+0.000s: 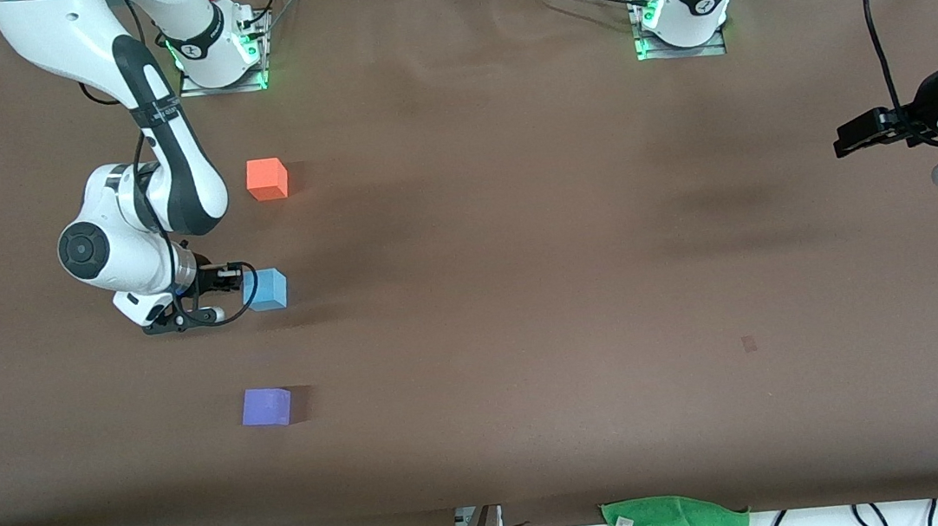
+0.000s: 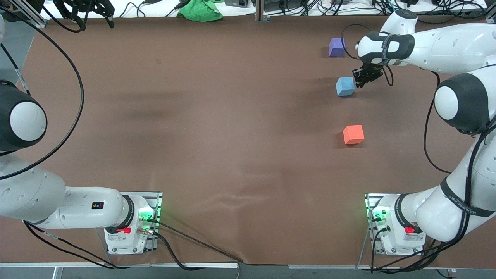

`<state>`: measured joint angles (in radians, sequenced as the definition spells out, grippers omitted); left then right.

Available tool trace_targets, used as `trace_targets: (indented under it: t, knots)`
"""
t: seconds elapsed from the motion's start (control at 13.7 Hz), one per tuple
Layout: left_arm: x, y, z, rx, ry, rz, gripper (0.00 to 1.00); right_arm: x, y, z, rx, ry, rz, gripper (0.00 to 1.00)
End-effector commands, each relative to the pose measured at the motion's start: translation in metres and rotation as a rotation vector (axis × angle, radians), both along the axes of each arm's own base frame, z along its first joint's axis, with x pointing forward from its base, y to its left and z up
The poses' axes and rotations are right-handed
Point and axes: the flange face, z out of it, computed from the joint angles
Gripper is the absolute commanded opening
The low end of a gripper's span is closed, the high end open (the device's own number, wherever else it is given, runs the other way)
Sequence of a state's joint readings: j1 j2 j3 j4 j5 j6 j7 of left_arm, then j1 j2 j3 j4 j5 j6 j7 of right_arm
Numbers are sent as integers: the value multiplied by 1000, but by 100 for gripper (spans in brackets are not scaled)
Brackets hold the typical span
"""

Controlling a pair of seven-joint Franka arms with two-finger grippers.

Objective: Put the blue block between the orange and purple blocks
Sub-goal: 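Set the light-blue cube between orange and purple cubes, open the right gripper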

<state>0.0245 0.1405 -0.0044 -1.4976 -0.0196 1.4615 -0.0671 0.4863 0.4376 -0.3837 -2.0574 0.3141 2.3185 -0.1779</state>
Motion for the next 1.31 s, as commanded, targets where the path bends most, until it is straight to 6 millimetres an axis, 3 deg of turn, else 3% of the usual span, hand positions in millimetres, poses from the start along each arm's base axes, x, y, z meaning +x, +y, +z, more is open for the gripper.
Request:
trace_targets:
  t: [0.0, 1.24]
  knots:
    - [8, -2, 11, 13, -26, -26, 100, 1, 5, 2, 24, 2, 10, 18]
    - [12, -4, 15, 17, -37, -36, 100, 1, 12, 4, 42, -1, -11, 20]
